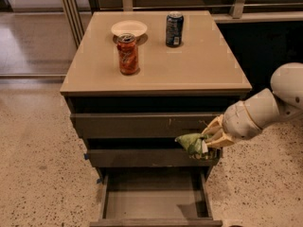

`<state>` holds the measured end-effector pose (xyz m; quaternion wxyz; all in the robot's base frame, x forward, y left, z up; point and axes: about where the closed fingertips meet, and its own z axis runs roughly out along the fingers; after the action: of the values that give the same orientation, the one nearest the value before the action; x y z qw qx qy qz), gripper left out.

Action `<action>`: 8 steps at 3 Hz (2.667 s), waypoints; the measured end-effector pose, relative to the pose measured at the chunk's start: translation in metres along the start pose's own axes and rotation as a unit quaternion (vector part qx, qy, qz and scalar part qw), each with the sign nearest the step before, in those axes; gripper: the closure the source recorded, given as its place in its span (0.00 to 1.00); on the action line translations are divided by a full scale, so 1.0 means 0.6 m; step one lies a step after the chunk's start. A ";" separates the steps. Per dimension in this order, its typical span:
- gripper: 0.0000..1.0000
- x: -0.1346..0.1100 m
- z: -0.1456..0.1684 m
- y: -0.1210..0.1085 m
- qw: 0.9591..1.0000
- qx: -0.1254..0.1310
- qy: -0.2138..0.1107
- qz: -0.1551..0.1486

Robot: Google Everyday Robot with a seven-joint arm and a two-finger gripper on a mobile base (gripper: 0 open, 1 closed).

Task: Place green jalapeno chip bag into bottom drawer

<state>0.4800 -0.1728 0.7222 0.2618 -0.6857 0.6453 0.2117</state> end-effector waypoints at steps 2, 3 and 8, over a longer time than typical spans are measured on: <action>1.00 0.101 0.095 0.006 0.999 -0.007 -0.046 -0.016; 1.00 0.138 0.142 0.010 0.999 -0.004 -0.041 -0.029; 1.00 0.341 0.464 0.015 0.997 0.004 -0.071 -0.037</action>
Offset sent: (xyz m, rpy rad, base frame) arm 0.0051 -0.0113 -0.0556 0.0608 -0.0143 0.0162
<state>0.5004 -0.1554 0.3777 0.3172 -0.6916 0.6001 0.2469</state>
